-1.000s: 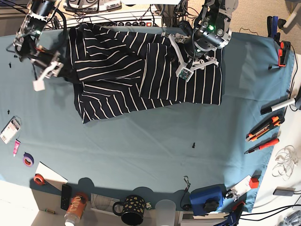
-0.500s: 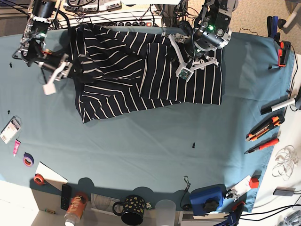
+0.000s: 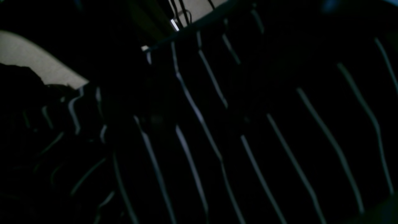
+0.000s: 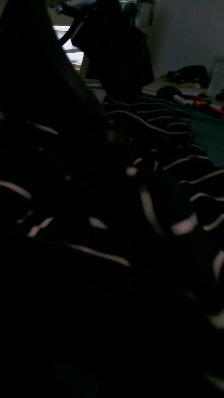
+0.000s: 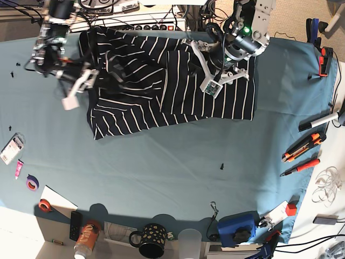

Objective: Layout the t-shirt on the table in an organized manner, then fold the t-shirt properly
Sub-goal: 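Grasp the shirt end with the right gripper and fold it inward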

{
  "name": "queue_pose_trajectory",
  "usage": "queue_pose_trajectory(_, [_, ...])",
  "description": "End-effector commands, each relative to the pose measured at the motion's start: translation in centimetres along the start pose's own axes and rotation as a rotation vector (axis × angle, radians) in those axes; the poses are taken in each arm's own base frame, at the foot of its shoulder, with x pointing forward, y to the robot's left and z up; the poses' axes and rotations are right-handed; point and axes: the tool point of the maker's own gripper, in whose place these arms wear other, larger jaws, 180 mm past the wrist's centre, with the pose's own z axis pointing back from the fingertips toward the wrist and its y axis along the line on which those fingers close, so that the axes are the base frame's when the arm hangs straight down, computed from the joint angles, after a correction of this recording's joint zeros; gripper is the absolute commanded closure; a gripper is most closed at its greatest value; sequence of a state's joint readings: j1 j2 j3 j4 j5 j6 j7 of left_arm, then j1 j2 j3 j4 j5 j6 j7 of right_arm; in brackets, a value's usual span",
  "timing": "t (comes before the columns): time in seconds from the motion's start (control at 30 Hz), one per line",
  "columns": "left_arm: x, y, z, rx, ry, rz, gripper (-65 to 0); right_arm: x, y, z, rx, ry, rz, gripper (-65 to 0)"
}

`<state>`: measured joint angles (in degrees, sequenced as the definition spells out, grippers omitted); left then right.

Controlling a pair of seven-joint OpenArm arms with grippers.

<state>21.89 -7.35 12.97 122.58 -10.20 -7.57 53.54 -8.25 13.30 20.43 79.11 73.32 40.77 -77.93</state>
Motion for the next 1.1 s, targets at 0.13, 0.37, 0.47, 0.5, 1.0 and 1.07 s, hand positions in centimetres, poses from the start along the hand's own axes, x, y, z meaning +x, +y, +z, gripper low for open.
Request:
queue_pose_trajectory(0.13, [1.7,-0.3,0.8,-0.010,-0.062,-0.012,-27.7,-1.6,0.2,-0.8,0.001,0.057,-0.023,-38.1])
queue_pose_trajectory(0.37, [4.4,-0.7,2.7,-0.005,-0.153,-0.035,-27.7,-1.9,-0.2,-0.7,-0.020,0.075,-0.017,-2.8])
queue_pose_trajectory(0.47, [5.8,-0.9,3.9,-0.002,-0.205,-0.048,-27.7,-2.5,-1.4,-0.3,-0.090,0.122,0.008,0.0])
queue_pose_trajectory(0.5, [6.2,-1.0,4.3,0.000,-0.220,-0.052,-27.7,-2.7,-2.0,0.0,-0.130,0.145,0.025,0.0])
queue_pose_trajectory(1.0, [3.3,-1.8,4.5,-0.017,-0.143,-0.010,-27.7,9.3,-9.8,19.3,-0.843,-0.100,0.273,0.0])
queue_pose_trajectory(1.07, [3.4,-1.6,4.5,-0.008,-0.143,0.005,-27.6,9.8,-10.1,21.0,-0.891,-0.094,0.284,0.0])
